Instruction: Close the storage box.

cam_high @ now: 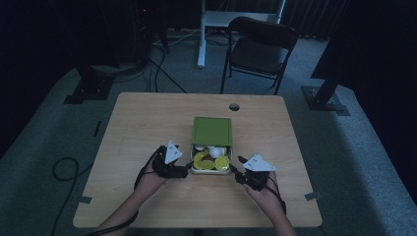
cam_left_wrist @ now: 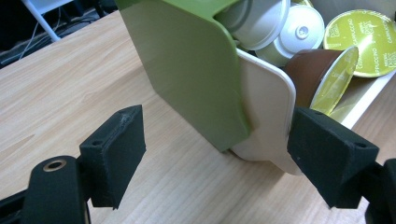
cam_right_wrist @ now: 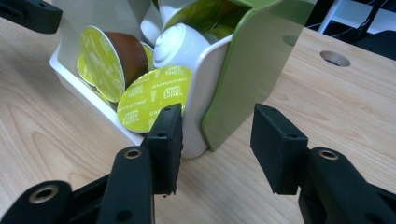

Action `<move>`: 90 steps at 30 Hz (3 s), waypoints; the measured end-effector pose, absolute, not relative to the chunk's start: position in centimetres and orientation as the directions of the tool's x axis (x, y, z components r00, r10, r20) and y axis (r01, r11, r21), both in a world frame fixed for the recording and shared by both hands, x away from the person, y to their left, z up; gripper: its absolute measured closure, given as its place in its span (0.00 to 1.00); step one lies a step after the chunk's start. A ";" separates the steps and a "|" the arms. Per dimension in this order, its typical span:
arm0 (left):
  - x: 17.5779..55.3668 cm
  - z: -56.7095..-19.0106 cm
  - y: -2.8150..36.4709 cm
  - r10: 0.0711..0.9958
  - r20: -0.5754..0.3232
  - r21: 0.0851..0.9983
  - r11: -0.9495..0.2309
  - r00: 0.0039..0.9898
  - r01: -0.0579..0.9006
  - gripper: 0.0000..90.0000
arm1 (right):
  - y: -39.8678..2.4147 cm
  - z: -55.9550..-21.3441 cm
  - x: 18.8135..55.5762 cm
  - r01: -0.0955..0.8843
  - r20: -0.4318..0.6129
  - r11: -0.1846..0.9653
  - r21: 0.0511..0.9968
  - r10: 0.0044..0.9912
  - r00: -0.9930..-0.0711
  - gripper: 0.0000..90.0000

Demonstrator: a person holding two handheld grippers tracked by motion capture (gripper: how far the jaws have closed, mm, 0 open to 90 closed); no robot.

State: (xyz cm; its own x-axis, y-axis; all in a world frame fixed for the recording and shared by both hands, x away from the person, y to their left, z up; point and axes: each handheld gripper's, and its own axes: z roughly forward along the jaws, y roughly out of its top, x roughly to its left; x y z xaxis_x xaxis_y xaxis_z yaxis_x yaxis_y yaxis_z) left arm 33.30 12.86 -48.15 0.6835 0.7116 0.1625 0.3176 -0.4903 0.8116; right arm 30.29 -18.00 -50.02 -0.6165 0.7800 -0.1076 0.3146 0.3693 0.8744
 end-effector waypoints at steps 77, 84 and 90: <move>31.8 -51.1 19.6 0.705 -0.055 0.781 -0.410 0.707 0.470 0.01 | -21.2 -52.6 29.3 0.365 -0.012 0.242 0.899 0.847 -0.532 0.21; 31.3 -51.7 21.1 0.724 -0.069 0.771 -0.398 0.686 0.497 0.01 | -22.3 -52.7 29.0 0.382 0.006 0.220 0.897 0.860 -0.510 0.21; 30.8 -52.4 22.6 0.744 -0.074 0.760 -0.389 0.664 0.521 0.01 | -23.6 -53.3 28.6 0.407 0.014 0.210 0.889 0.876 -0.482 0.20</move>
